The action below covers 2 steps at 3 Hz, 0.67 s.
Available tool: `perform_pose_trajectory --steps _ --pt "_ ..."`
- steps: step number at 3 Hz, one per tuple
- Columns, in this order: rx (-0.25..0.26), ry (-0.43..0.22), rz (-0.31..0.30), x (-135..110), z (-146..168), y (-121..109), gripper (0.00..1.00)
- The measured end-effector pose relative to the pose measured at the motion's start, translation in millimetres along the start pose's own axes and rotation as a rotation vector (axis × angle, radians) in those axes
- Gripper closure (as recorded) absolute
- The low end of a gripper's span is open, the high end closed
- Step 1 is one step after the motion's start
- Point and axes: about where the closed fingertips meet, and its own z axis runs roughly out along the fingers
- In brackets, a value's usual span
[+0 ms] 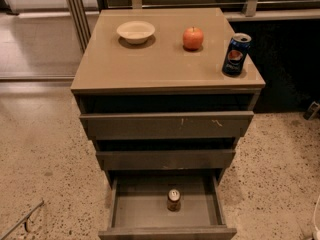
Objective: Pick orange can from bottom drawer and place on counter
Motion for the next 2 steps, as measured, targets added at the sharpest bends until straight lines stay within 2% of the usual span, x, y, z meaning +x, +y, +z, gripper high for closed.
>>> perform_pose_trajectory --steps 1,2 --pt "-0.080 0.060 -0.023 10.2 28.0 4.8 0.00" --pt "-0.102 0.096 -0.089 29.0 59.2 8.2 0.00"
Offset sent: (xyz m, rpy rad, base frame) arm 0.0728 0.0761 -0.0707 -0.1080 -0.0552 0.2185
